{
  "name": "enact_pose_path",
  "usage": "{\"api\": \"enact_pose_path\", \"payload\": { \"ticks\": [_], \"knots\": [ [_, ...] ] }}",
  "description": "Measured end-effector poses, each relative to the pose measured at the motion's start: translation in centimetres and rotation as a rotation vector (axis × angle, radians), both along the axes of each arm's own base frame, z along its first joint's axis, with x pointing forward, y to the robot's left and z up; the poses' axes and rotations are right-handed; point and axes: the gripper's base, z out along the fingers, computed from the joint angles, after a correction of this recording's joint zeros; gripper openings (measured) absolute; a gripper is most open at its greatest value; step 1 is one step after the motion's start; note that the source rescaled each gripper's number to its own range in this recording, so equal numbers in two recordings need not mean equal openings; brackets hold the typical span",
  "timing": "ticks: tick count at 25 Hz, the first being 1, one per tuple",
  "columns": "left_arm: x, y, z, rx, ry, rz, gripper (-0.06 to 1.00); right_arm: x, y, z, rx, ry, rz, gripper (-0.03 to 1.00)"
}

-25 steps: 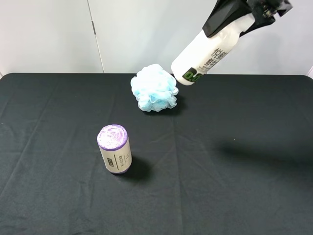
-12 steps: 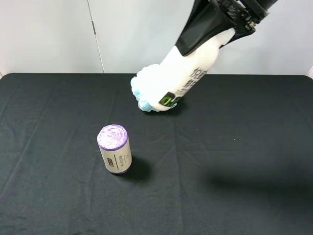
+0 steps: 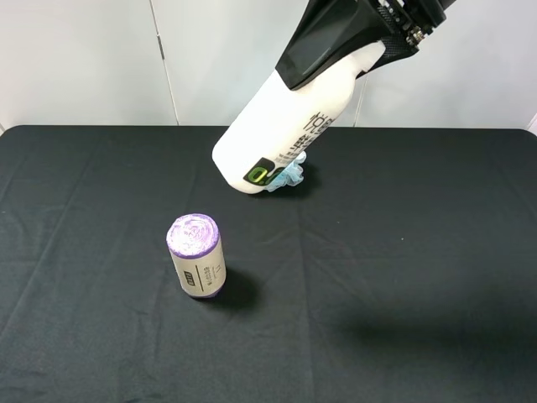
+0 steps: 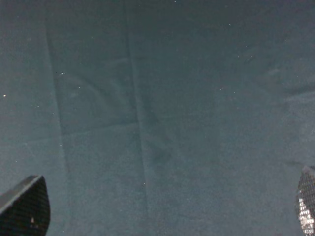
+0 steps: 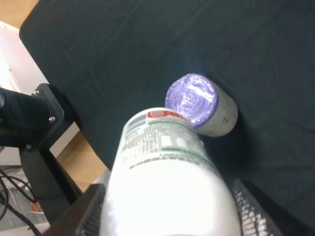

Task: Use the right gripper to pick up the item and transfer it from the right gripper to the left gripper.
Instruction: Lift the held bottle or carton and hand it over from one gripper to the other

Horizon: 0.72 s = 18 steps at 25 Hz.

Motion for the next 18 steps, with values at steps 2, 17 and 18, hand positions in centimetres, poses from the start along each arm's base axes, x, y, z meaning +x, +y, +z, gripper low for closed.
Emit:
{"api": "enact_pose_path", "payload": {
  "ticks": [2, 17, 18],
  "knots": [
    [0.4, -0.3, 0.5, 0.003, 0.026, -0.038, 1.0, 0.0, 0.0, 0.0, -0.001, -0.007, 0.007, 0.05],
    [6.5, -4.0, 4.1, 0.034, 0.046, -0.484, 1.0, 0.2, 0.1, -0.2, -0.014, -0.075, 0.087, 0.05],
    [6.7, -4.4, 4.2, 0.024, 0.039, -0.525, 1.0, 0.3, 0.2, -0.3, -0.015, -0.072, 0.089, 0.05]
  ]
}}
